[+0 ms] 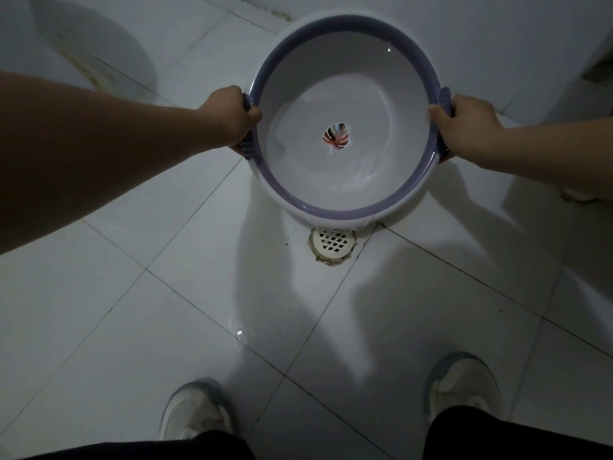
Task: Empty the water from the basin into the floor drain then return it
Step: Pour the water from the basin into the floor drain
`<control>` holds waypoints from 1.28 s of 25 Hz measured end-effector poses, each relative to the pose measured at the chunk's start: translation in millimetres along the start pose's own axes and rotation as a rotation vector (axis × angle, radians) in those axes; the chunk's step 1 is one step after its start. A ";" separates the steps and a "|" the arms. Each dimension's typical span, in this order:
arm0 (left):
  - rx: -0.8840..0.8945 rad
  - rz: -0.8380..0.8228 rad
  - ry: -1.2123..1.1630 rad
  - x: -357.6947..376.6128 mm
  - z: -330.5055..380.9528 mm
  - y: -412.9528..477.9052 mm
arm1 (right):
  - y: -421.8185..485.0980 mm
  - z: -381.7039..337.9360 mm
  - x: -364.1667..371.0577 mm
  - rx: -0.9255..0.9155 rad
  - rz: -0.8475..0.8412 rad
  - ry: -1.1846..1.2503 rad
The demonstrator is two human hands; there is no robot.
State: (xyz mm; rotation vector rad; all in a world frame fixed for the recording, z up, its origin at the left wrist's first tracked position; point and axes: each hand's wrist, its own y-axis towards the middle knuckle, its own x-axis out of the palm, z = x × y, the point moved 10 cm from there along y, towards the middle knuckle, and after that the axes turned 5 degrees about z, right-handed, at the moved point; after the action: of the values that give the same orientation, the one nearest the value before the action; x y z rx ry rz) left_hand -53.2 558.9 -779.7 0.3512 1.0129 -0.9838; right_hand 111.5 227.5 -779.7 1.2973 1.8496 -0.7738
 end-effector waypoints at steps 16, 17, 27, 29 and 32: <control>0.001 0.011 -0.026 3.1 -0.8 -0.7 | 1.3 3.5 2.9 -0.013 0.005 -0.018; 0.000 0.009 -0.030 3.5 -0.8 -0.2 | 1.7 4.9 2.7 -0.007 0.004 -0.019; -0.014 -0.018 -0.016 9.3 -4.5 0.6 | -1.8 10.2 6.2 0.043 -0.022 0.050; -0.011 -0.016 0.003 9.0 -3.8 0.9 | -2.6 10.3 5.8 0.049 -0.020 0.059; -0.011 -0.013 0.018 9.0 -4.0 1.1 | -4.3 8.1 5.4 0.042 -0.024 0.039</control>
State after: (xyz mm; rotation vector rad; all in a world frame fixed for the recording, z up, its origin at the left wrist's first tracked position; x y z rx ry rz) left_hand -53.0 557.4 -789.5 0.3456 1.0379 -0.9881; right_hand 108.1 222.5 -788.4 1.3278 1.8916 -0.8097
